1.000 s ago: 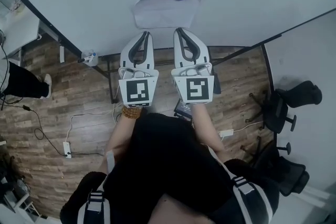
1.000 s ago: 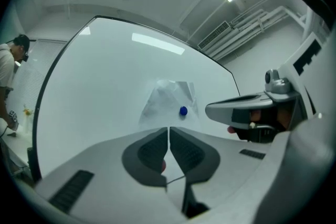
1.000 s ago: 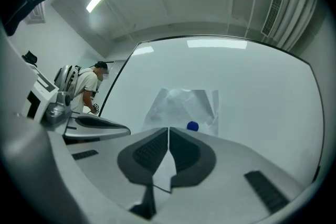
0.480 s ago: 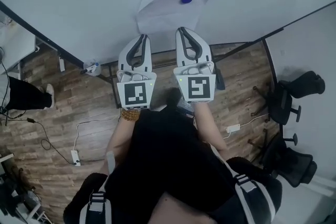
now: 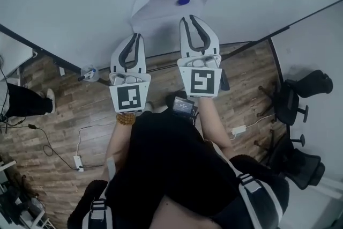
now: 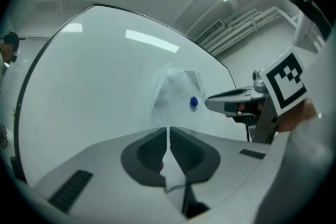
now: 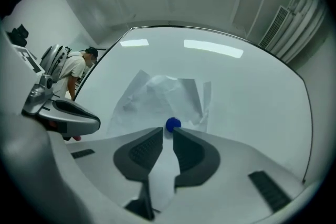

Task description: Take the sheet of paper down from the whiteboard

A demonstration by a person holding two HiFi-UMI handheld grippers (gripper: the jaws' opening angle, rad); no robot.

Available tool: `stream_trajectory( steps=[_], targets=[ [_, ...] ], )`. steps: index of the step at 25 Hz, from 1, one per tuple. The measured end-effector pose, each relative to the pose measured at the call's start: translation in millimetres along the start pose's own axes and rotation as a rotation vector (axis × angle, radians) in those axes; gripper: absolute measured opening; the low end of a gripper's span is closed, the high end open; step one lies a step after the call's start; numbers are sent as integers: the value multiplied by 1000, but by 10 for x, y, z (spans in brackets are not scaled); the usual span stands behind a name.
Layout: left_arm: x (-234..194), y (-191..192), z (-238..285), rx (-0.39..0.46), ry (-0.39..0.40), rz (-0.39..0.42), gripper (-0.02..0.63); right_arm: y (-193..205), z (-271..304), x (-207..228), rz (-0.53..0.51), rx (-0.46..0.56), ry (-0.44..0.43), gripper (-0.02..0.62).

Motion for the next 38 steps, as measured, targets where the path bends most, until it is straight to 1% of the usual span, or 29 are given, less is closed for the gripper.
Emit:
stream_trajectory(
  steps=[2,4,6,10,13,20,26,30,33,38],
  targets=[
    [31,13,19,-6,11,7,11,-30,23,39,-40,-6,19,63],
    [47,15,53,-5,17,2,11,-57,74,54,-81,-22,20,75],
    [67,20,68,-2,19,-9,11,-80,117,62,-100,-29,19,89],
    [103,35,76,-10,32,-26,11,-94,186,79,-90,-22,19,105],
    [112,13,64,-6,37,-33,11,-107,209,95,-50,0,19,116],
    [61,40,45,-15,34,-34,11,-93,276,60,-72,3,21,150],
    [76,95,26,-26,41,-35,11,-24,314,50,-46,-23,26,152],
    [65,90,36,-27,43,-37,11,-36,330,63,-52,-15,38,152],
    [61,90,42,-24,40,-40,11,-38,352,74,-59,-14,37,152],
    [49,91,55,-21,40,-38,11,-17,374,73,-40,-30,28,147]
  ],
)
Point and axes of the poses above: the fingertips, and each gripper's own axes: z forward along the fingers, x to its right, y out of its underside, the point moved 4 cm from there along -z, backward along the fingers, and after that the axes turned 1 degree about -y, right-handed, at the moved point
